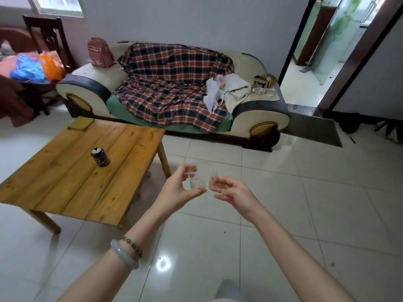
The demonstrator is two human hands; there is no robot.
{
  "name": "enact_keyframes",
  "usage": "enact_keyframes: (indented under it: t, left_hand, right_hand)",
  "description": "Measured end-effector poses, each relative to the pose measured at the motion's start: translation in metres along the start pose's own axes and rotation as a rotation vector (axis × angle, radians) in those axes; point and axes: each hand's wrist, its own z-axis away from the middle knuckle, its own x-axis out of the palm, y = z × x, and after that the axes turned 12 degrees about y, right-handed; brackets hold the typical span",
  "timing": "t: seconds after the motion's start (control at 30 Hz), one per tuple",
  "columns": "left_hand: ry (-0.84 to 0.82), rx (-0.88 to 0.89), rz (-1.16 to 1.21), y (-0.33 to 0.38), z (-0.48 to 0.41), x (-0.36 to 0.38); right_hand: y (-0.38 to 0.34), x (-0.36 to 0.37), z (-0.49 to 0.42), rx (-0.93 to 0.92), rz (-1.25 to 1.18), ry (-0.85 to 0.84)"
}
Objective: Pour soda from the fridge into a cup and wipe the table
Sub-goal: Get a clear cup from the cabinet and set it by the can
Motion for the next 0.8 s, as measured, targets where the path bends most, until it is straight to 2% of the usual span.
enact_keyframes:
  t: [0.4,0.63,0.8]
  left_hand:
    - [0.197,-0.126,-0.032,-0.049,-0.192,0.022]
    - [0.403,-0.243,-0.013,-0.071,-0.293,0.019]
    - [0.549,-0.315,-0.022,-0.09,-0.333,0.0]
  right_hand:
    - [-0.07,0.012,-0.244,0.064,0.129,-0.238]
    - [-0.136,0.048,-0.381,0.121,0.278,-0.513]
    - [-0.149,0.095,-0.445,0.16,0.321,-0.665]
